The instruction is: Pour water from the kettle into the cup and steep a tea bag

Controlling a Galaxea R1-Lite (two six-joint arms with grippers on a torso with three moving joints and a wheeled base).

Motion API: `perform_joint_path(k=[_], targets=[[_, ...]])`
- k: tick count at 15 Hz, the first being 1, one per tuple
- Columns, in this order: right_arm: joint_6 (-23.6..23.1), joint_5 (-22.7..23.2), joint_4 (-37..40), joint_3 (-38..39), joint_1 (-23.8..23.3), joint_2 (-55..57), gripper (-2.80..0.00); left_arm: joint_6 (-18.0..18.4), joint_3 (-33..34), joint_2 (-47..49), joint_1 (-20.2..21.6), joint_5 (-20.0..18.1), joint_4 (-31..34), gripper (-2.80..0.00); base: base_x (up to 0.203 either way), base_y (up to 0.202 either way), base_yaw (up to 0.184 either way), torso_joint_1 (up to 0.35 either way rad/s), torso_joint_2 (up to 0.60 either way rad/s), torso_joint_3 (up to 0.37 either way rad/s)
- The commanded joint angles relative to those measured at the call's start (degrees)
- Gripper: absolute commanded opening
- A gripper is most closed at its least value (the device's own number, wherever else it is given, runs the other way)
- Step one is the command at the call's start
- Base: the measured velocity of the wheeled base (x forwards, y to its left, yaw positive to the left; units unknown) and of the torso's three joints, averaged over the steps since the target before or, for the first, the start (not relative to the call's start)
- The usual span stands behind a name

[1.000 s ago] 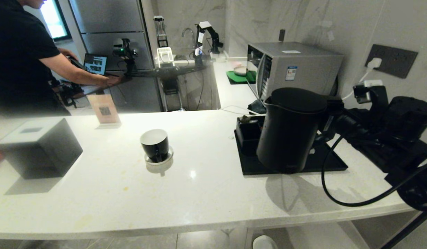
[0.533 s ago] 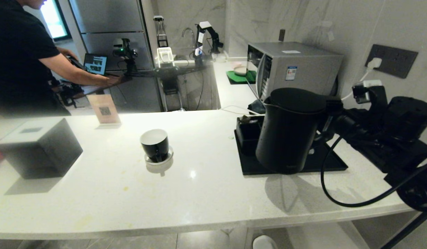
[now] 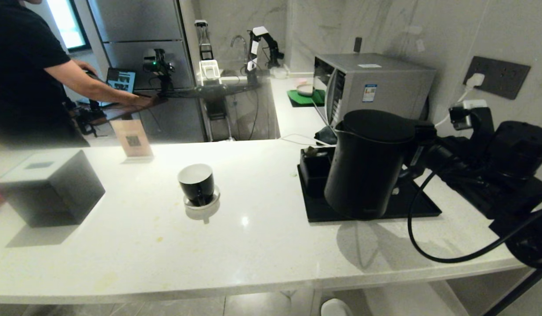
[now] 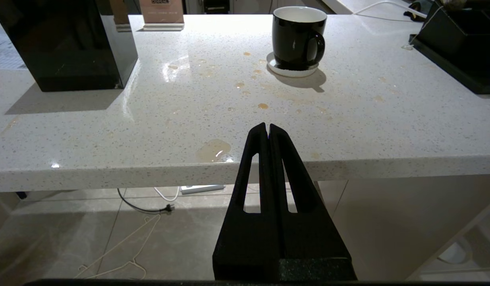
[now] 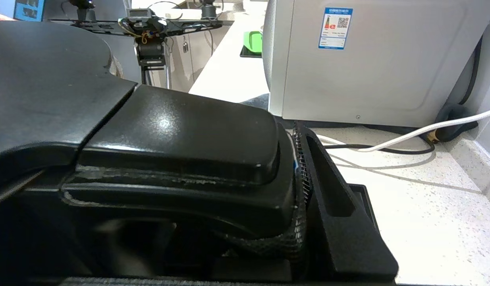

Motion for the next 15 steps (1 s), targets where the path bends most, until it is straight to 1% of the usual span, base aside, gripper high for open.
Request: perform_joint_path(k=[1,15], targets=[[-0.03,-0.03,-0.42,0.0,0.08,-0.15,-2.8,0.0,0.0,0.06,0.02,0.04,-0.02,-2.8,0.0,0.0,0.0,0.0,0.0,0.0],[-0.01,-0.01,-1.3,0.35,0.1,0.11,-2.8,-0.09,0.0,0.06,0.02,0.04,-0.02,-2.8,0.0,0.0,0.0,0.0,0.0,0.0]])
